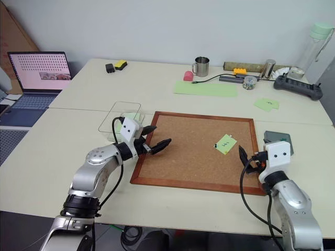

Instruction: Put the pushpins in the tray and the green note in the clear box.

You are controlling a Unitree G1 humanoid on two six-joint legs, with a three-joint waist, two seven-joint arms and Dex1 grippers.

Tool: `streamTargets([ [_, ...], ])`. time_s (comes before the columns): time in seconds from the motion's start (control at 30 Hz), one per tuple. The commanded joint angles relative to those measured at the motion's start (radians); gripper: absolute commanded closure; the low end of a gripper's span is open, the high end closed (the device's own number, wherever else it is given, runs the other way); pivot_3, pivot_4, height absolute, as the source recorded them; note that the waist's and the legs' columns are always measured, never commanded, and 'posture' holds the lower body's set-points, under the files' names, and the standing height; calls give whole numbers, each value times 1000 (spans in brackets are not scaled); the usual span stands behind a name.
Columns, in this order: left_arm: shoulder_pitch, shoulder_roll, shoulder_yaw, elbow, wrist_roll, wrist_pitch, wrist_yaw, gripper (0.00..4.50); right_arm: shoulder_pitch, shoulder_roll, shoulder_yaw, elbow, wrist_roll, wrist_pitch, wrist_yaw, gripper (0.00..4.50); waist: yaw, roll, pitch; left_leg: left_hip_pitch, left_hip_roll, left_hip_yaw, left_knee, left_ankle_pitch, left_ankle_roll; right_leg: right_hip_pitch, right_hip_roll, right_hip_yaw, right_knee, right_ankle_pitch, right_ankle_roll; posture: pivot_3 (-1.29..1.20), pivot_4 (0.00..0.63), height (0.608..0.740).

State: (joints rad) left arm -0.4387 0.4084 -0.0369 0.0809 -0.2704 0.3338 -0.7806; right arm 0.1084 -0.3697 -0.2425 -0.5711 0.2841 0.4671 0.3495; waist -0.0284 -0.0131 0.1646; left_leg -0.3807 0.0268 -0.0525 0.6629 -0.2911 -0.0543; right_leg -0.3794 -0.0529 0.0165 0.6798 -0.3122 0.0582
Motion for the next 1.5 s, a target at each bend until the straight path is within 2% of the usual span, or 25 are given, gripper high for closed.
streamTargets([
  [0.03, -52, 23, -6, -21, -15, -23, -59, 11, -6, -43, -70, -23, 57, -7, 41, 0, 0, 0, 0, 0, 0, 0, 0, 0, 0, 0, 0, 0, 0, 0, 0, 0, 150, 740],
  [0.33, -68, 33, -57, -41, -26, -19, -166, 11, 25, -117, -91, -40, 173, 47, 142, 0, 0, 0, 0, 0, 0, 0, 0, 0, 0, 0, 0, 0, 0, 0, 0, 0, 150, 740],
  [0.57, -113, -12, -95, 33, 23, -91, -161, 11, -32, -147, -72, 27, 105, 26, 92, 0, 1, 0, 0, 0, 0, 0, 1, 0, 0, 0, 0, 0, 0, 0, 0, 0, 150, 740],
  [0.7, -122, -52, -89, 75, 23, -145, -151, 590, -69, -144, -30, 51, 67, 33, 71, 0, 1, 0, 0, 0, 0, 0, 0, 0, 0, 0, 0, 0, -1, 0, 0, 0, 150, 740],
  [0.8, -127, -62, -90, 75, 17, -152, -157, 1265, -92, -134, -11, 63, 59, 36, 61, 0, 0, 0, 0, 0, 0, 0, 0, 0, 0, 0, 0, 0, 0, 0, 0, 0, 150, 740],
  [1.03, -131, -74, -113, 100, 24, -167, -192, 2469, -160, -119, 50, 120, 33, 30, 55, 0, 0, 0, 0, 0, 0, 0, 1, 0, 0, 0, 0, 0, 0, 0, 0, 0, 150, 740],
  [1.07, -130, -75, -116, 104, 24, -167, -195, 2777, -166, -118, 57, 131, 29, 27, 54, 0, 0, 0, 0, 0, 0, 0, 1, 0, 0, 0, 0, 0, 0, 0, 0, 0, 150, 740],
  [1.37, -141, -119, -136, 202, 44, -225, -206, 4463, -223, -62, 102, 242, -13, -17, 34, 0, 0, 0, 0, 0, 0, 0, 1, 0, 0, 0, 0, 0, 0, 0, 0, 0, 150, 740],
  [1.5, -151, -140, -140, 265, 62, -262, -201, 4463, -264, -48, 133, 299, -49, -29, 20, 0, 0, 0, 0, 0, 0, 0, 1, 0, 0, 0, 0, 0, 0, 0, 0, 0, 150, 740],
])
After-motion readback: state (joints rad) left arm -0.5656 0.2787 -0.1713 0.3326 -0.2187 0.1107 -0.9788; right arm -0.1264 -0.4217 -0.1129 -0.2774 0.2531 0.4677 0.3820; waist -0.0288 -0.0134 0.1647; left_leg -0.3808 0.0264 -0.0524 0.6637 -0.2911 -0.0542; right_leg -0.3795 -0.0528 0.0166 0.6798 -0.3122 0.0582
